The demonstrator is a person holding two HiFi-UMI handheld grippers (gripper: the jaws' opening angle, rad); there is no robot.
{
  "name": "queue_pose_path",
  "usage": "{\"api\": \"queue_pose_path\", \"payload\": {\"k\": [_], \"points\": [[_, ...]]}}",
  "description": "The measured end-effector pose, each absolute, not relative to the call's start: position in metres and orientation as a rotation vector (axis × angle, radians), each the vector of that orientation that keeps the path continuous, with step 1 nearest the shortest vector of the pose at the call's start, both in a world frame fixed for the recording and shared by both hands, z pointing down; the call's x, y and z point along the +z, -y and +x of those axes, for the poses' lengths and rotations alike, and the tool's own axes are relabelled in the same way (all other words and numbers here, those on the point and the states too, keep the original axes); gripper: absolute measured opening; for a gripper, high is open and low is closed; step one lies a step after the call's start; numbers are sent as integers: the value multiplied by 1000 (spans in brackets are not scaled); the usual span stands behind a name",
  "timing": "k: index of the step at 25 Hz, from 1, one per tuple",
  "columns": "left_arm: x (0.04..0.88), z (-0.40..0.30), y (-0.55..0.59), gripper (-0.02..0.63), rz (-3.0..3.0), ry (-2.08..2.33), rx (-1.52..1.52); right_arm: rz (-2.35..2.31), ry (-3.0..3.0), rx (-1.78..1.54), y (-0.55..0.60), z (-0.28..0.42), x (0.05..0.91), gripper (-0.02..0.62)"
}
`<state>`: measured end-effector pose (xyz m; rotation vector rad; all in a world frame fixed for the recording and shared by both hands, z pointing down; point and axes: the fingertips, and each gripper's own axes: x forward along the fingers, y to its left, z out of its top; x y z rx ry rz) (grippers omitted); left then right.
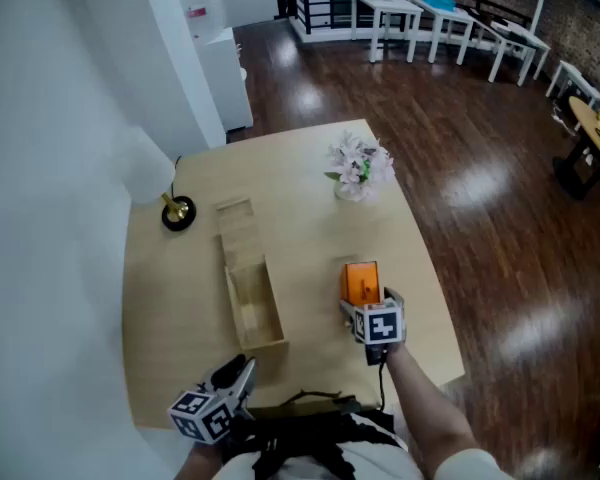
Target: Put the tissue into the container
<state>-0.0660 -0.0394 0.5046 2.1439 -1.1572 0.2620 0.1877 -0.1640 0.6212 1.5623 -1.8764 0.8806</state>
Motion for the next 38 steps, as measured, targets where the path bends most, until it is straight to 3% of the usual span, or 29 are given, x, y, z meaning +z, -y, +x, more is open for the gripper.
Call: {"api": "queue_pose_path", "payload": {"k": [27, 32, 38], "points": [[514, -61, 38, 124, 2144, 1110, 324, 1451, 1765, 961, 177, 193, 673, 482], [513, -63, 36, 124, 2152, 1101, 317, 1477, 1753, 930, 174, 198, 665, 427], [515, -70, 33, 124, 2148, 1100, 311, 1564, 1794, 841, 180, 203, 636, 414]]}}
